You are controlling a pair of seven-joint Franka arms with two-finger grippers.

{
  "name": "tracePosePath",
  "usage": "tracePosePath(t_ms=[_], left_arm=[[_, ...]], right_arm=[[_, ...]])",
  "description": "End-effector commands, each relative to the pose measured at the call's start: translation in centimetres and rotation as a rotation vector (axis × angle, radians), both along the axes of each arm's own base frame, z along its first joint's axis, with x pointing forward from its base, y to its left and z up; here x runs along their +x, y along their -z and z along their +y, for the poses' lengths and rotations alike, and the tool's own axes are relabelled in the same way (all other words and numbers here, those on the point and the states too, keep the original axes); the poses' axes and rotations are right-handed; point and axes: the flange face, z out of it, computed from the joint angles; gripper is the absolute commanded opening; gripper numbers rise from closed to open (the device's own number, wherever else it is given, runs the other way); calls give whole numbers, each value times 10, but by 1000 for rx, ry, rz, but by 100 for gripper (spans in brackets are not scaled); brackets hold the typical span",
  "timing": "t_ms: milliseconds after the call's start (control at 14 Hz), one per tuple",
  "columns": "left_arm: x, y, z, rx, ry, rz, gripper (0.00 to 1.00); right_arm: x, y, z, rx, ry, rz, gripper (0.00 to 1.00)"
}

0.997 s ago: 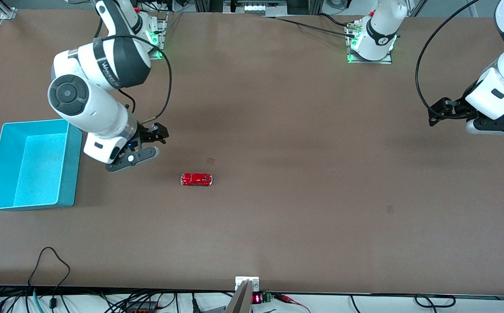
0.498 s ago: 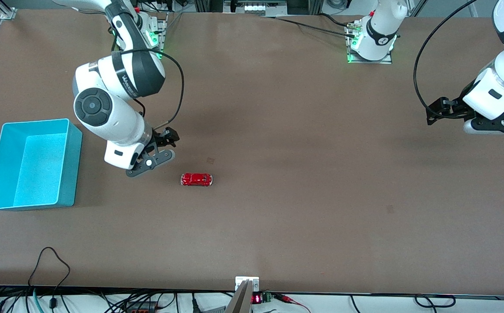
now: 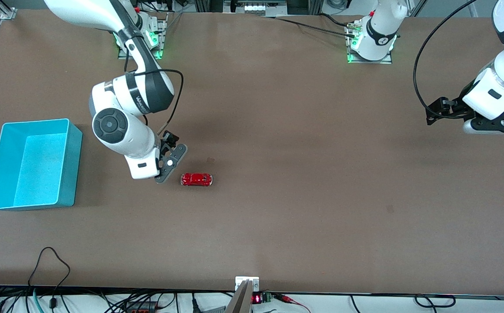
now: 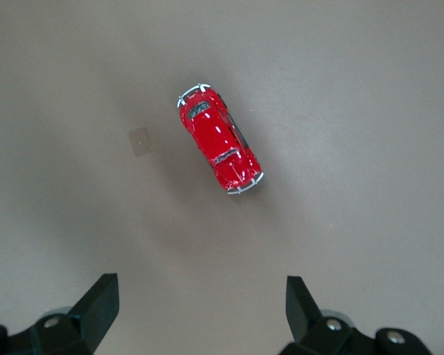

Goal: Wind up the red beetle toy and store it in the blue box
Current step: 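Move the right gripper over the red car and lower it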

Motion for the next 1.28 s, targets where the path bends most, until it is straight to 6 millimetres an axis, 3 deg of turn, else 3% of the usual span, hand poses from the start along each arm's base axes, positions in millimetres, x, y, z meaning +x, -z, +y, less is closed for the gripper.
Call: tracePosePath(t_ms=[0, 214, 356, 641, 854, 1210], left_arm=[[-3, -5, -2, -13, -10, -2, 100], [-2, -6, -3, -11, -6, -4, 100], [-2, -6, -2, -13, -8, -5, 100], [-2, -6, -3, -13, -7, -5, 100], [-2, -6, -3, -11, -6, -5, 100], [-2, -6, -3, -11, -6, -5, 100]], right_arm=[[3, 15, 17, 9, -71, -22, 100], [-3, 44, 52, 13, -211, -60, 100], [0, 58, 60, 19, -265, -99, 100], [6, 93, 60, 31, -402, -132, 100], [9, 93, 57, 36, -505, -136, 100], [12, 109, 55, 38, -502, -156, 100]])
